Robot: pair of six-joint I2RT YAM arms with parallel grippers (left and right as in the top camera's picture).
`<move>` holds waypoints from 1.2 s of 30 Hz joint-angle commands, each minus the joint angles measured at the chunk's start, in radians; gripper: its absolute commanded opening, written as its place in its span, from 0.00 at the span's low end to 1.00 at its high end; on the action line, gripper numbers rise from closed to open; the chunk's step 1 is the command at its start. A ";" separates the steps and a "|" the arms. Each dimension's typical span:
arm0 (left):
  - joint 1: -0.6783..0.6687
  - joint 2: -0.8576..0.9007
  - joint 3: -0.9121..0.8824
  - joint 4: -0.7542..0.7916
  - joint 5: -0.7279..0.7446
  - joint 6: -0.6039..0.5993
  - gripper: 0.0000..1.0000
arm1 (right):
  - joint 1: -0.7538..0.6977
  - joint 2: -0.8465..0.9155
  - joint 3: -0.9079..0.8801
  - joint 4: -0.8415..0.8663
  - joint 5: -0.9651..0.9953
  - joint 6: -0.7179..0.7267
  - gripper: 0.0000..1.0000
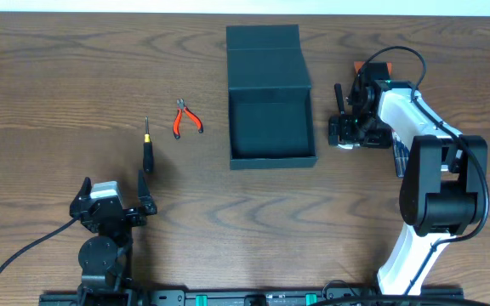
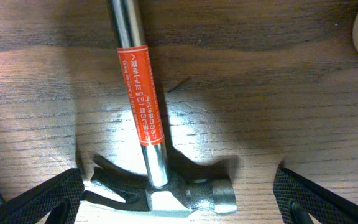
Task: Pack container
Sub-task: 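Lower the right gripper and close it on the hammer head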
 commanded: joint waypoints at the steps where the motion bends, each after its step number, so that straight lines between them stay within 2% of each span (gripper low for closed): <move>1: 0.005 -0.006 -0.026 -0.016 -0.019 -0.002 0.99 | 0.005 0.056 -0.011 0.014 -0.028 0.018 0.96; 5: 0.005 -0.006 -0.026 -0.016 -0.019 -0.002 0.99 | 0.005 0.056 -0.011 0.012 -0.028 0.018 0.85; 10: 0.005 -0.006 -0.026 -0.016 -0.019 -0.002 0.99 | 0.005 0.056 -0.011 0.012 -0.029 0.017 0.79; 24: 0.005 -0.006 -0.026 -0.016 -0.019 -0.002 0.99 | 0.005 0.056 -0.011 -0.012 -0.032 -0.111 0.90; 32: 0.005 -0.006 -0.026 -0.016 -0.019 -0.002 0.99 | 0.005 0.056 -0.011 -0.020 -0.049 -0.165 0.92; 36: 0.005 -0.006 -0.026 -0.016 -0.019 -0.002 0.99 | 0.005 0.056 -0.011 -0.027 -0.050 -0.171 0.88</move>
